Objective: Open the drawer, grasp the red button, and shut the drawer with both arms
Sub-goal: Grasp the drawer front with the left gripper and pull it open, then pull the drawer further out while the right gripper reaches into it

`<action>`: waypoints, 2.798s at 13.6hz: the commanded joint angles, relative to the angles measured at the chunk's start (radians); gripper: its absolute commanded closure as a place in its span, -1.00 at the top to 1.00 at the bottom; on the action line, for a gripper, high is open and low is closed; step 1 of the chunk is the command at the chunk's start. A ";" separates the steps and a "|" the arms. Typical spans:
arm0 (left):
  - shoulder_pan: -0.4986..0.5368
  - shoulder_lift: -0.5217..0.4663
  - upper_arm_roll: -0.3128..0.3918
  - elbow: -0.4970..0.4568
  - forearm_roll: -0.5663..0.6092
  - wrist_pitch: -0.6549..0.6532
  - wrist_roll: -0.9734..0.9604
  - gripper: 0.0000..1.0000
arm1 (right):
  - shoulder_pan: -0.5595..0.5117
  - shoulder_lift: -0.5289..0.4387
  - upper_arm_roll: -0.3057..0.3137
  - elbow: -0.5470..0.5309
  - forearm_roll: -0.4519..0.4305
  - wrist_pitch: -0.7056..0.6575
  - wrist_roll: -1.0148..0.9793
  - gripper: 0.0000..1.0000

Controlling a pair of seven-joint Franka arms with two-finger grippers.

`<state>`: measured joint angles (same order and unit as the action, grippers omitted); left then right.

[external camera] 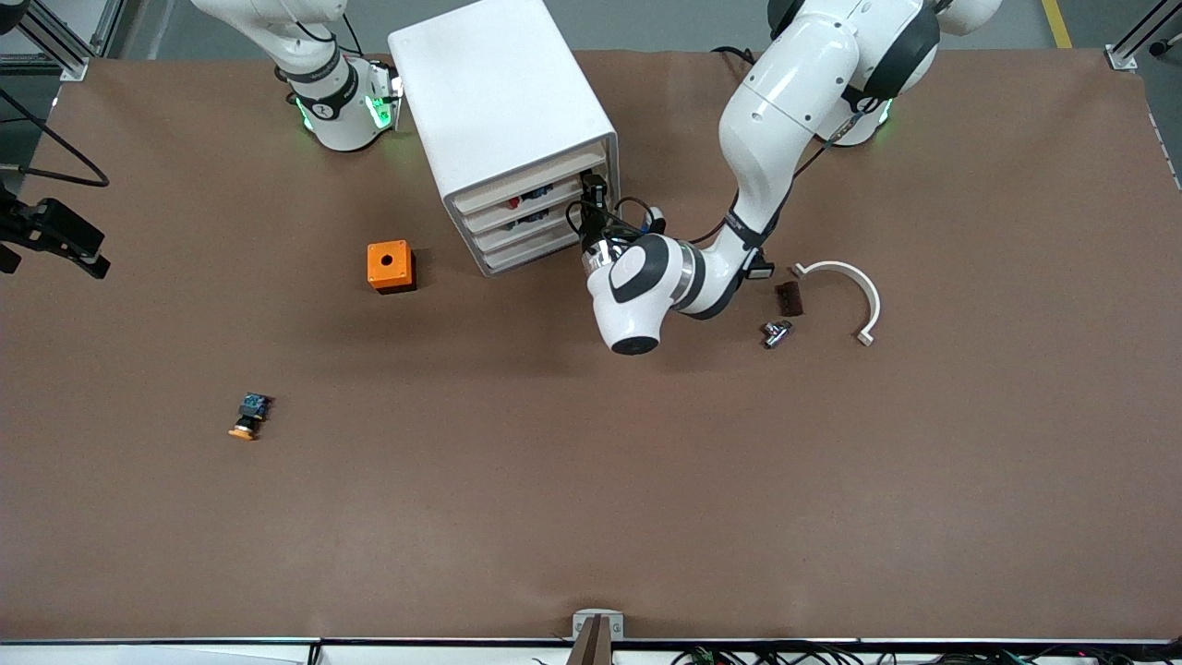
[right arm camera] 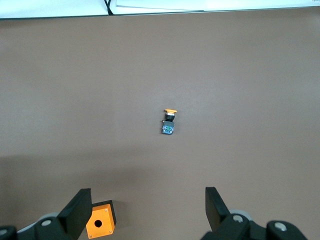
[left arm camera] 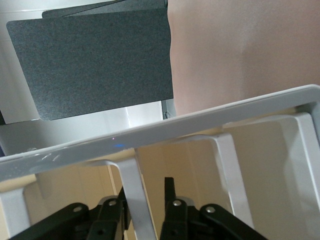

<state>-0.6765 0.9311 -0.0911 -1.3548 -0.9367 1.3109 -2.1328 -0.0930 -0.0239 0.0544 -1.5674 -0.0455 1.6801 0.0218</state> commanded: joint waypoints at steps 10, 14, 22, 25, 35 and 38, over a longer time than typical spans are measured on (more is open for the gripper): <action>0.034 0.006 0.013 0.025 -0.073 -0.009 -0.025 -0.75 | -0.014 -0.002 0.008 0.009 0.018 -0.010 -0.003 1.00; 0.101 0.011 0.013 0.026 -0.089 0.036 -0.025 -0.68 | -0.016 -0.002 0.007 0.009 0.018 -0.010 -0.003 1.00; 0.212 0.008 0.014 0.028 -0.125 0.085 -0.025 -0.51 | 0.059 0.008 0.016 0.007 0.018 -0.053 0.255 1.00; 0.221 0.002 0.014 0.028 -0.125 0.106 0.049 0.65 | 0.104 0.056 0.016 0.007 0.018 -0.049 0.381 1.00; 0.319 -0.041 0.013 0.052 -0.114 0.131 0.532 0.98 | 0.285 0.223 0.015 -0.011 0.016 -0.023 0.743 0.99; 0.327 -0.063 0.068 0.063 -0.067 0.130 0.779 0.98 | 0.383 0.225 0.018 -0.022 0.022 -0.025 0.976 0.99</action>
<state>-0.3494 0.9020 -0.0520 -1.2849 -1.0363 1.4419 -1.4741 0.2277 0.2119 0.0777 -1.5787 -0.0349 1.6587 0.8734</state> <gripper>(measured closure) 0.004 0.000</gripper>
